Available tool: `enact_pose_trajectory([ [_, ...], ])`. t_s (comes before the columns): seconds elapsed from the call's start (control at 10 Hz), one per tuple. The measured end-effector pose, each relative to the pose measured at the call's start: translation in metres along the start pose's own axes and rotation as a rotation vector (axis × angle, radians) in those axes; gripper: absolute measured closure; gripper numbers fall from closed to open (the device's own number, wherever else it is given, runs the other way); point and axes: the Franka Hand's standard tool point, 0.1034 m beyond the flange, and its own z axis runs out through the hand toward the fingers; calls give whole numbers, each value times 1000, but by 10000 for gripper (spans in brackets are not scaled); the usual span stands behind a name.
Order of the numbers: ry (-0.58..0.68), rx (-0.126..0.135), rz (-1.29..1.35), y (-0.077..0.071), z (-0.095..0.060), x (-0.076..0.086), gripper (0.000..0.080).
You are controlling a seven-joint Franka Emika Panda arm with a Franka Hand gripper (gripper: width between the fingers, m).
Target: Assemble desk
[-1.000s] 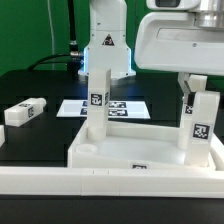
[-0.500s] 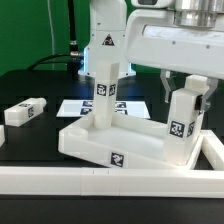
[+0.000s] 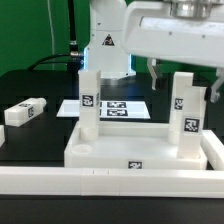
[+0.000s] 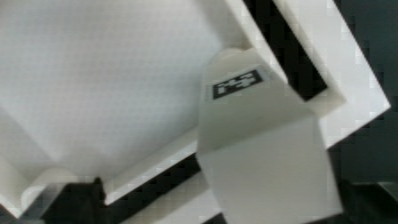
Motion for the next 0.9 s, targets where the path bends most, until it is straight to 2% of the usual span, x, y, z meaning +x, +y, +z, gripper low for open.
enact_pose_trajectory([
  [0.1,-11,17,-20,13,-14,-5,151],
  [0.2,-21,25,-81,30,-27,-2,151],
  [0.3,-23,32,-104,58,-39,10,150],
  [0.4,-20,32,-141,80,-42,24,150],
  [0.5,-13,29,-142,96,-43,37,150],
  [0.7,-17,28,-142,87,-41,30,150],
  [0.9,-17,27,-140,88,-41,30,150],
])
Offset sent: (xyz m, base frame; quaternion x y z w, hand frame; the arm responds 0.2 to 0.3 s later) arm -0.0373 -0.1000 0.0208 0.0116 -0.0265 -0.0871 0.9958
